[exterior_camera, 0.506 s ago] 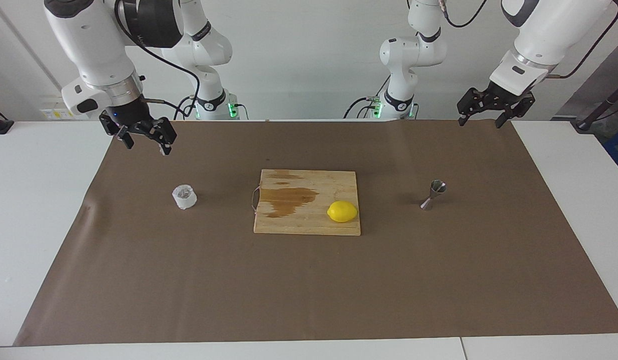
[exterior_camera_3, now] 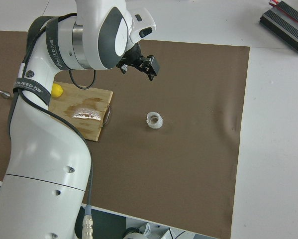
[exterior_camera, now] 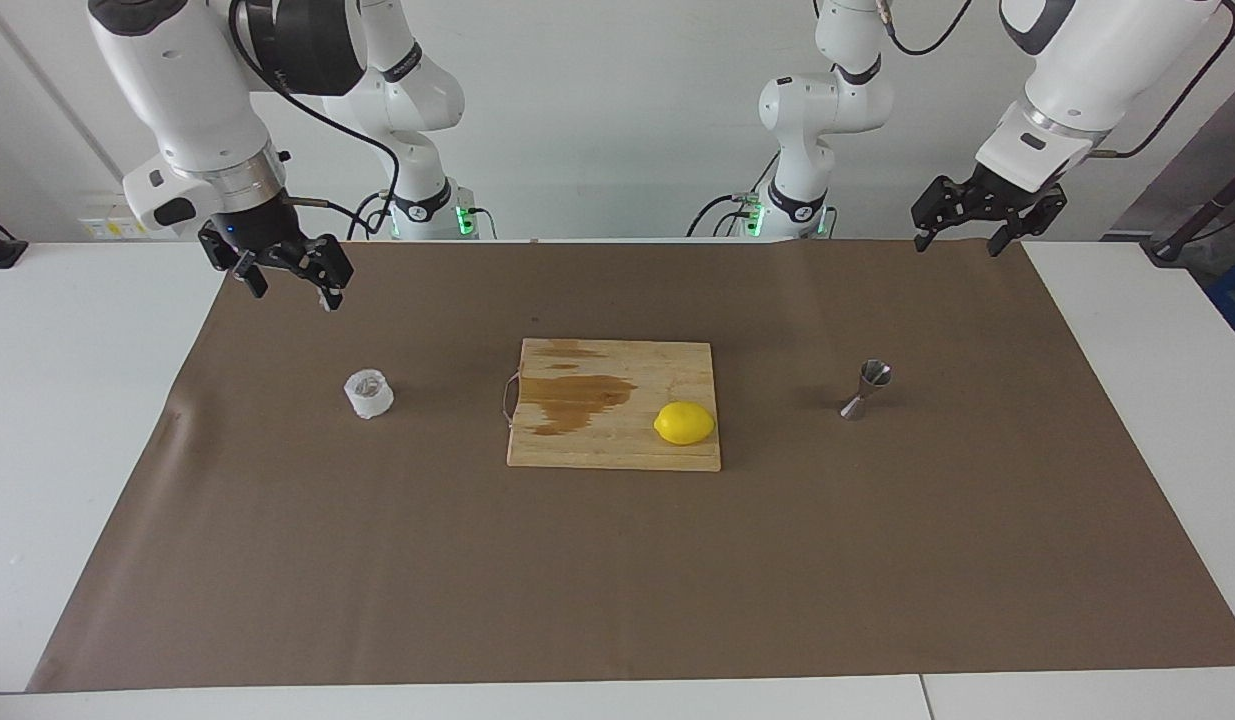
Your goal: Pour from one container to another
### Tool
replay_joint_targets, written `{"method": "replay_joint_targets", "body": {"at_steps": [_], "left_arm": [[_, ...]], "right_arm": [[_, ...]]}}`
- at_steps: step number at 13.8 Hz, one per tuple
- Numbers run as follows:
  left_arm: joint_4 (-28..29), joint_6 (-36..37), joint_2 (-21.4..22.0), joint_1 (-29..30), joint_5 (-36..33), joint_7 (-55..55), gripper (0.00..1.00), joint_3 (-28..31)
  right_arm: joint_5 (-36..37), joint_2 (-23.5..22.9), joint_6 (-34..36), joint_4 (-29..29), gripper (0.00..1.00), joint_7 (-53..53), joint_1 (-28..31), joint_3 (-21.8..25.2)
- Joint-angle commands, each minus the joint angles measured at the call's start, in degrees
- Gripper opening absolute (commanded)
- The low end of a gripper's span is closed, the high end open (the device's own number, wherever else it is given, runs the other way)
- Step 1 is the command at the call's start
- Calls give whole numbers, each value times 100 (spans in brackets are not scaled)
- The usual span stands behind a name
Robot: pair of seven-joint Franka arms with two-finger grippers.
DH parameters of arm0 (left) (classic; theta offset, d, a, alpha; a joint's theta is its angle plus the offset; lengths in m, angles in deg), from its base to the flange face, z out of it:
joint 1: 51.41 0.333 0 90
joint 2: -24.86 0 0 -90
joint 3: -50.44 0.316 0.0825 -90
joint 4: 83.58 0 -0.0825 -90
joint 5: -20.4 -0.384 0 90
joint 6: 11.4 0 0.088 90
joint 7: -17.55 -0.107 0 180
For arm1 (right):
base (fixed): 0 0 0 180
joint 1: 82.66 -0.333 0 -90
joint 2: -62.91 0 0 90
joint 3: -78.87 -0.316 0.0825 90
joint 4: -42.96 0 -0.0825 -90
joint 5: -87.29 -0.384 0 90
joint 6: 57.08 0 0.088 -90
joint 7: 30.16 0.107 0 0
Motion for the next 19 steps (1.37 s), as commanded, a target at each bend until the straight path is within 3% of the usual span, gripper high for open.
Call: {"method": "replay_joint_targets", "body": {"at_steps": [1, 12, 19], "left_arm": [[160, 6, 139, 5, 2, -14, 100, 57], [152, -11, 139, -205, -50, -58, 100, 31], [73, -398, 69, -171, -130, -5, 100, 31]], "right_arm": [[-56, 81, 66, 53, 100, -75, 66, -25], [-56, 81, 66, 45, 100, -75, 66, -25], [-56, 81, 66, 45, 100, -75, 66, -25]]}}
